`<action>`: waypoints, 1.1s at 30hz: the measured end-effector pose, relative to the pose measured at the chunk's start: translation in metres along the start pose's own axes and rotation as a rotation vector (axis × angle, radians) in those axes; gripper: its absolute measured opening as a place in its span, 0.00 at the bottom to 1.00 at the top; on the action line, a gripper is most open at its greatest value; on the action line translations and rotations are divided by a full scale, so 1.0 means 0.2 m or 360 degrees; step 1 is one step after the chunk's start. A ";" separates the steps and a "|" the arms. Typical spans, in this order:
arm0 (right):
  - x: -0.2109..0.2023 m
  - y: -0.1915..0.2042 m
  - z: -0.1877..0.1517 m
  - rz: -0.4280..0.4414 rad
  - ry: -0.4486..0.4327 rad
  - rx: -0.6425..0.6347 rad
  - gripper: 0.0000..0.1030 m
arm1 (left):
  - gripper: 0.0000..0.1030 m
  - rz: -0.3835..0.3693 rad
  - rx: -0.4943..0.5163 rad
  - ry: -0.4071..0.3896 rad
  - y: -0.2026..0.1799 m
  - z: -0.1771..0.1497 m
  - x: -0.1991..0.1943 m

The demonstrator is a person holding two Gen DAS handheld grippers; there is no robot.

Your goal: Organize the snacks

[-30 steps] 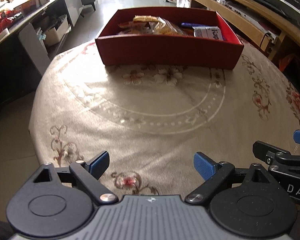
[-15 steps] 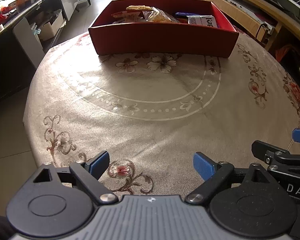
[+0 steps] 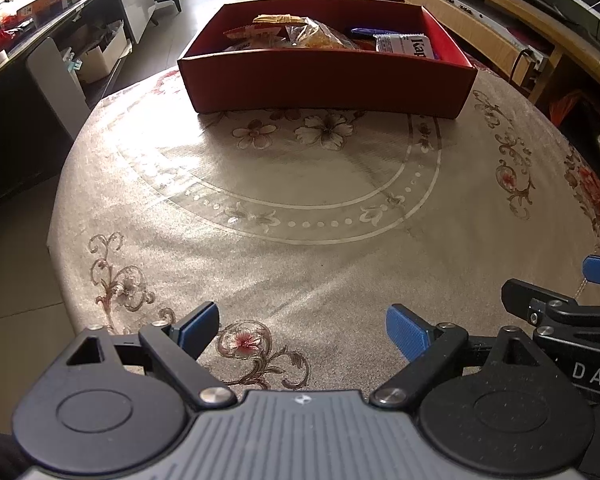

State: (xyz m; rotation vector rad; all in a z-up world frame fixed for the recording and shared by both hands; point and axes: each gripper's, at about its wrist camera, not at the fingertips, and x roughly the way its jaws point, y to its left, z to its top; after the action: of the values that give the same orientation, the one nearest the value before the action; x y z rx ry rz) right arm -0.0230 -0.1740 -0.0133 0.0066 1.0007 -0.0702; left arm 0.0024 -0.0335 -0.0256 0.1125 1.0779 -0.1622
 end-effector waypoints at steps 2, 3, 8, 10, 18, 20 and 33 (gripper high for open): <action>0.00 0.00 0.00 -0.0001 -0.0003 0.0004 0.84 | 0.87 0.0008 0.0007 -0.0008 0.00 0.00 -0.01; 0.00 0.00 0.00 -0.0003 -0.0002 0.0005 0.84 | 0.87 0.0015 0.0008 -0.0011 0.00 0.00 -0.01; 0.00 -0.01 0.00 -0.0019 0.0001 0.0010 0.85 | 0.87 0.0029 -0.0015 -0.0008 0.01 0.01 0.00; 0.01 -0.02 0.00 -0.0023 0.0002 0.0014 0.85 | 0.87 0.0031 -0.0030 -0.0007 0.02 0.01 0.00; 0.01 -0.01 0.00 -0.0026 0.0005 0.0011 0.85 | 0.87 0.0028 -0.0044 -0.0007 0.04 0.01 0.00; 0.01 -0.01 0.01 -0.0024 0.0002 0.0007 0.86 | 0.87 0.0024 -0.0035 -0.0007 0.04 0.01 0.00; 0.02 0.00 0.02 -0.0003 -0.0008 0.0005 0.86 | 0.97 -0.0005 -0.0102 -0.0029 0.07 0.02 -0.01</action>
State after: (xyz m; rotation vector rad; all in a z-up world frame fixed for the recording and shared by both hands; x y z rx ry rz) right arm -0.0183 -0.1750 -0.0138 0.0080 0.9959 -0.0735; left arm 0.0075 -0.0213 -0.0223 0.0515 1.0643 -0.1308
